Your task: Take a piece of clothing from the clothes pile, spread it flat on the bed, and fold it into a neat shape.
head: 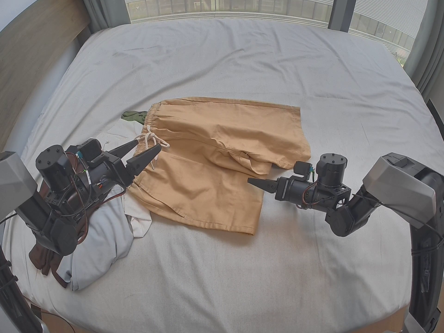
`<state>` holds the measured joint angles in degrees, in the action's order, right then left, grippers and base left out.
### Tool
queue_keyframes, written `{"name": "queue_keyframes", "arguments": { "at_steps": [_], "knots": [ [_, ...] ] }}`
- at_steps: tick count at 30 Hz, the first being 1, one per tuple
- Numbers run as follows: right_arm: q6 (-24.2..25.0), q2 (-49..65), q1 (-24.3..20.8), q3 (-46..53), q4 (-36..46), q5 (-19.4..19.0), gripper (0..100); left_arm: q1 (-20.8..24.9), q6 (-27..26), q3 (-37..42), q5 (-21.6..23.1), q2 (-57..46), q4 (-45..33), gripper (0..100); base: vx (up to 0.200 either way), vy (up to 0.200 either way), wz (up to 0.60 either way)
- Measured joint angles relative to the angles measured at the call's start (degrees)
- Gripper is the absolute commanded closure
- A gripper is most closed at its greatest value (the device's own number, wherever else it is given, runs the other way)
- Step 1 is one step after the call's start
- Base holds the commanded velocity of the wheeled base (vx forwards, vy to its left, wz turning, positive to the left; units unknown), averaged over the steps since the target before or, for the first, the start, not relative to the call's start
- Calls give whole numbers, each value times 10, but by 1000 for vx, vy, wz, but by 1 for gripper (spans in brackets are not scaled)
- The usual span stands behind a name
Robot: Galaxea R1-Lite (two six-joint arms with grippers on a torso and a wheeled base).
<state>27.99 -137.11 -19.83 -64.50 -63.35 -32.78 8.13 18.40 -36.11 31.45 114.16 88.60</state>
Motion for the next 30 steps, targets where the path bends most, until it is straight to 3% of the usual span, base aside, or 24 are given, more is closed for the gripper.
{"name": "queue_keyframes", "arguments": {
  "at_steps": [11, 24, 30],
  "knots": [
    [-3, 3, -10, 38, -6, 1, 100, 0, 1, 3, 1, 0, 0, 0, 0, 0, 0],
    [-19, 94, -32, 173, -28, 8, 100, 3, 0, 5, 1, 7, 1, 0, 0, 0, 0],
    [-21, 126, -45, 185, -16, 9, 100, 4, 0, 6, 1, 8, 1, 0, 0, 0, 0]
  ]
}}
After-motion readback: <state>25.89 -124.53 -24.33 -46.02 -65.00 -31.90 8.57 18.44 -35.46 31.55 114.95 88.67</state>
